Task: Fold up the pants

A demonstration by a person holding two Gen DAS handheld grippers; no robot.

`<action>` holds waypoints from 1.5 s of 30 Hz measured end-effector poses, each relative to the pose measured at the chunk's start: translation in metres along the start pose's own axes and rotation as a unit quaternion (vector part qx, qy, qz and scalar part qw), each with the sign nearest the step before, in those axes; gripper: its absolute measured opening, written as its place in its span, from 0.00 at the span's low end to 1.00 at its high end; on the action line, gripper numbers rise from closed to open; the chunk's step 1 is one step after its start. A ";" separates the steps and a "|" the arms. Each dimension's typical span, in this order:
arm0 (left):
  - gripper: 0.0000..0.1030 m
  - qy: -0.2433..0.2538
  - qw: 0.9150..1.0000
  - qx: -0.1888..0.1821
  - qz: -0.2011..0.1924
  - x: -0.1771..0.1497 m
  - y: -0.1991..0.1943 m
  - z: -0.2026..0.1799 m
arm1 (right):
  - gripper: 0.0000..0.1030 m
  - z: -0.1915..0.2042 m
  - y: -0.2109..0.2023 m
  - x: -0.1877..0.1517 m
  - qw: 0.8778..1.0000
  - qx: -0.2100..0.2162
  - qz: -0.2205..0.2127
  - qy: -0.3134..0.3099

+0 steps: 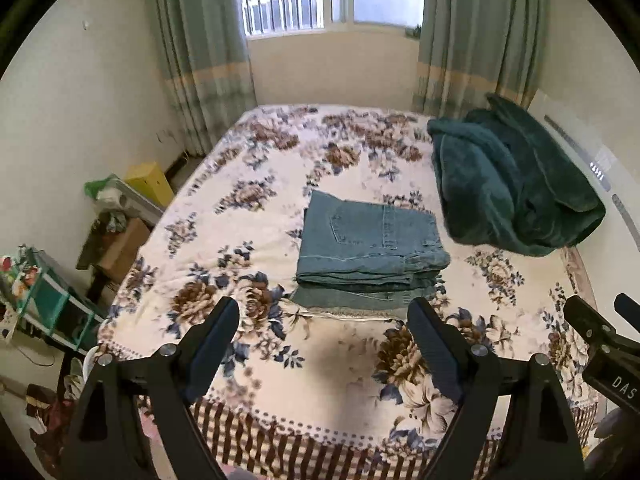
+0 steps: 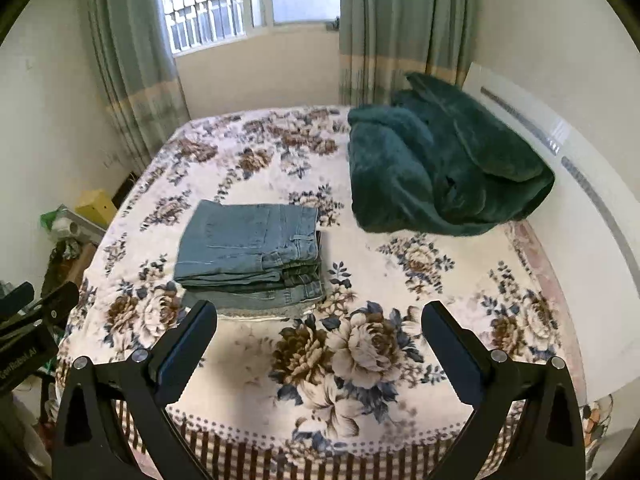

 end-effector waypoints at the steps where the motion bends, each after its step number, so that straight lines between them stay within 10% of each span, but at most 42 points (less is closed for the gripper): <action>1: 0.83 -0.004 1.000 0.001 -0.009 -0.003 -0.017 0.005 | 1.00 0.004 -0.018 -0.003 1.000 0.000 -0.007 -0.008; 20: 0.83 -0.021 0.995 -0.004 -0.101 -0.037 -0.167 0.056 | 1.00 0.071 -0.245 -0.043 0.994 -0.005 -0.099 -0.054; 45: 1.00 -0.041 0.994 0.008 -0.101 -0.058 -0.177 0.083 | 1.00 0.088 -0.269 -0.027 0.992 0.018 -0.109 -0.067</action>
Point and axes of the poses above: each gripper's, at about its wrist camera, not at the fingertips, and y roughly the way its jaws point, z to its left, x to its top, the point moved 4 cm from there along y, roughly the way its jaws point, and after that the axes turned 15 degrees about x, right-handed, at the moved point
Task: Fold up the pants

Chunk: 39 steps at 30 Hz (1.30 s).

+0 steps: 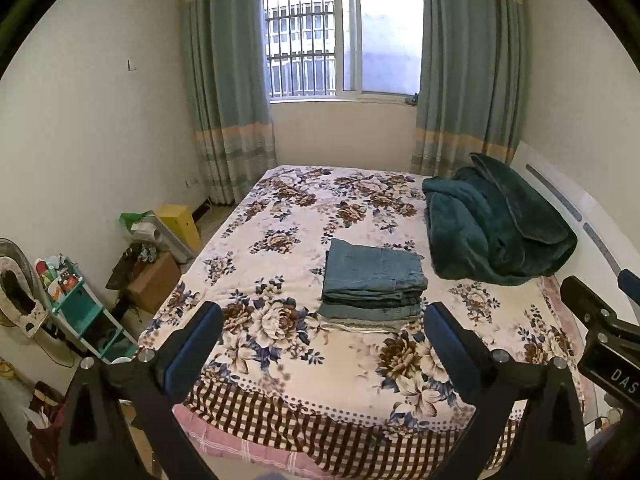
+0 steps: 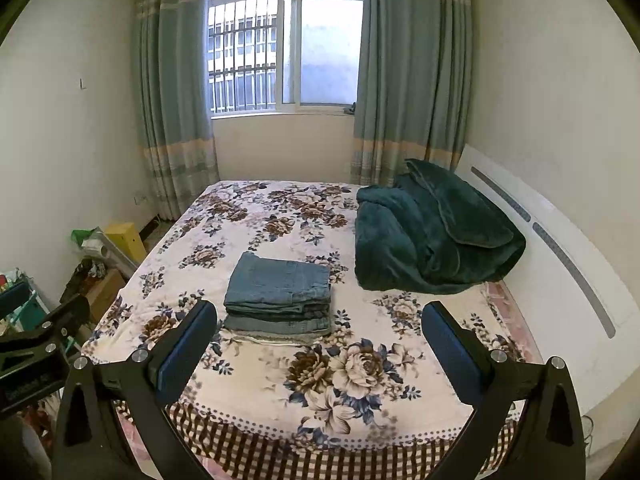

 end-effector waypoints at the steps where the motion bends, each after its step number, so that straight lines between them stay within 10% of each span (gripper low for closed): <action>1: 1.00 0.001 1.000 0.003 -0.001 0.000 0.000 0.000 | 1.00 -0.001 0.002 0.000 1.000 0.000 -0.001 0.000; 39: 1.00 0.006 1.000 -0.001 -0.009 0.005 -0.001 0.002 | 1.00 0.000 0.009 -0.005 1.000 0.010 0.005 0.002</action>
Point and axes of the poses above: each gripper's, at about its wrist camera, not at the fingertips, and y roughly the way its jaws point, z to its left, x to its top, the point moved 4 cm from there along y, roughly the way its jaws point, and after that the axes turned 15 degrees about x, right-handed, at the moved point
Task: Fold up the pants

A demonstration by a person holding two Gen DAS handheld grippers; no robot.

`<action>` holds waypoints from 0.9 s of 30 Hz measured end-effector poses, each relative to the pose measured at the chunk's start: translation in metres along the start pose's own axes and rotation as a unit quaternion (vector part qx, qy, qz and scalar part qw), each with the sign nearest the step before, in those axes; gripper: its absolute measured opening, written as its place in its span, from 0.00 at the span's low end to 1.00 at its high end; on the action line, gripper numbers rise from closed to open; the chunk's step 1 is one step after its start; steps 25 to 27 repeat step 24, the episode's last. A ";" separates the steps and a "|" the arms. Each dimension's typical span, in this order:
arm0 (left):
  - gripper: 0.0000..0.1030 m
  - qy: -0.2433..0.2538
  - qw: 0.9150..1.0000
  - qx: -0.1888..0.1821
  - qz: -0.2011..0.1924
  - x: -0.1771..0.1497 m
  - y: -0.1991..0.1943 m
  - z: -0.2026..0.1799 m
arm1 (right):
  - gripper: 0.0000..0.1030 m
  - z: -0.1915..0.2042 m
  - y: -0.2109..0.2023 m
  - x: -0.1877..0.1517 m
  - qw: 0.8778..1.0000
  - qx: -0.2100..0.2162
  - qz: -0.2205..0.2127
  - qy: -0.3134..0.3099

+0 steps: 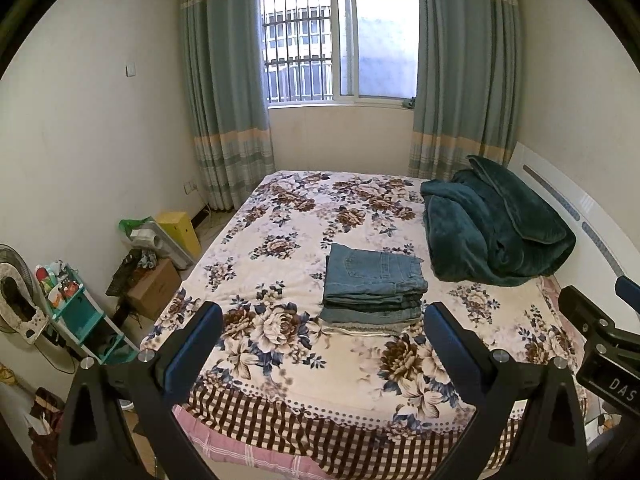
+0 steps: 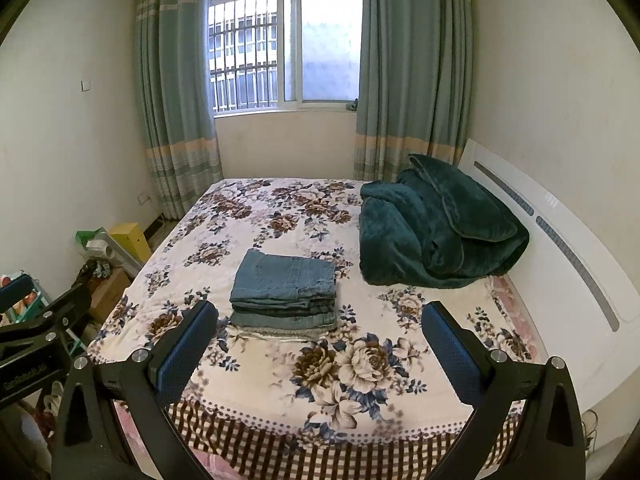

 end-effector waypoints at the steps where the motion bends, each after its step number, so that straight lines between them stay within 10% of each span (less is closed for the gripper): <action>1: 1.00 0.001 1.000 -0.001 0.000 0.000 -0.001 -0.001 | 1.00 0.000 0.000 0.000 1.000 0.000 0.001 -0.001; 27: 1.00 0.003 1.000 -0.009 -0.002 0.001 -0.005 -0.002 | 1.00 0.008 0.004 -0.012 1.000 0.004 0.004 0.000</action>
Point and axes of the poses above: each gripper's, at about its wrist camera, not at the fingertips, and y roughly the way its jaws point, z to its left, x to its top, the point moved 4 cm from there along y, roughly the way its jaws point, and after that the axes turned 15 degrees about x, right-handed, at the moved point
